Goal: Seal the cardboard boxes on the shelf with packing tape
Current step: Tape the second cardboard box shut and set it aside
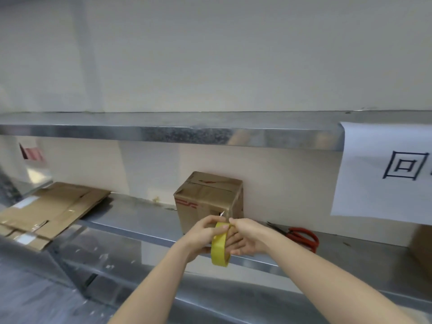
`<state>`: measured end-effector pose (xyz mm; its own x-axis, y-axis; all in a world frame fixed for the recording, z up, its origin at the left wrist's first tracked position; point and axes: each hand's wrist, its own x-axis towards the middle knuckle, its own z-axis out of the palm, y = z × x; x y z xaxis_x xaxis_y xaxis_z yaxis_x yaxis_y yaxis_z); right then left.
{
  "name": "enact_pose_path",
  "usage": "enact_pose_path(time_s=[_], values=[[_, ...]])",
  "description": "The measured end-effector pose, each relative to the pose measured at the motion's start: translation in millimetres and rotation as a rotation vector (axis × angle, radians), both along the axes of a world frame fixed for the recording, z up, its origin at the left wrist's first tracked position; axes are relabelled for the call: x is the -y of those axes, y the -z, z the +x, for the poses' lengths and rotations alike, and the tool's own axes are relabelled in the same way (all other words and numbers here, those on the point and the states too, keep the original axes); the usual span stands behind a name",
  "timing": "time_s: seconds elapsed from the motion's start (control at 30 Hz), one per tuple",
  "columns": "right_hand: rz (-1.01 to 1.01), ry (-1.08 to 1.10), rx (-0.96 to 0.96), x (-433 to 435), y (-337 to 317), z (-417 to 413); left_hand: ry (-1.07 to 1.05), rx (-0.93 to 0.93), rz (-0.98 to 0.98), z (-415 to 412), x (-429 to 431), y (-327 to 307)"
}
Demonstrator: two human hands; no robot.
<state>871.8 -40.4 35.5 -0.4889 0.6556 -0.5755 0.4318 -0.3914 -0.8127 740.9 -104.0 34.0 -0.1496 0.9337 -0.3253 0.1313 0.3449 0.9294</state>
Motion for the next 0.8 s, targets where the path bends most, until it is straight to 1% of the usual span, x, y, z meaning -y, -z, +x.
enact_pose_path(time_s=[0.07, 0.13, 0.17, 0.23, 0.3, 0.4, 0.47, 0.57, 0.67, 0.73, 0.8], values=[[0.039, -0.011, 0.067, -12, -1, 14, -0.056, -0.037, 0.014, -3, -7, -1], [0.117, 0.076, 0.159, -29, 1, 38, -0.12, -0.062, 0.039, -7, -14, -2], [0.17, 0.126, 0.21, -38, 3, 52, -0.124, -0.079, 0.05, -9, -17, -3], [0.349, 0.176, 0.365, -56, 12, 81, -0.099, -0.144, 0.055, -10, -23, -4], [0.5, 0.148, 0.529, -67, 21, 104, -0.095, -0.188, 0.065, -8, -31, -3], [0.599, 0.078, 0.726, -79, 40, 122, -0.11, -0.169, 0.09, -5, -42, 4], [0.644, 0.026, 0.816, -87, 59, 129, -0.106, -0.191, 0.09, -7, -45, 8], [0.713, -0.02, 0.838, -94, 78, 137, -0.096, -0.226, 0.098, -13, -47, 12], [0.713, -0.01, 0.793, -99, 100, 145, -0.071, -0.241, 0.121, -14, -44, 14], [0.712, -0.027, 0.788, -112, 130, 150, -0.077, -0.24, 0.15, -14, -42, 16], [0.748, -0.044, 0.821, -104, 124, 148, -0.09, -0.23, 0.168, -13, -43, 16]])
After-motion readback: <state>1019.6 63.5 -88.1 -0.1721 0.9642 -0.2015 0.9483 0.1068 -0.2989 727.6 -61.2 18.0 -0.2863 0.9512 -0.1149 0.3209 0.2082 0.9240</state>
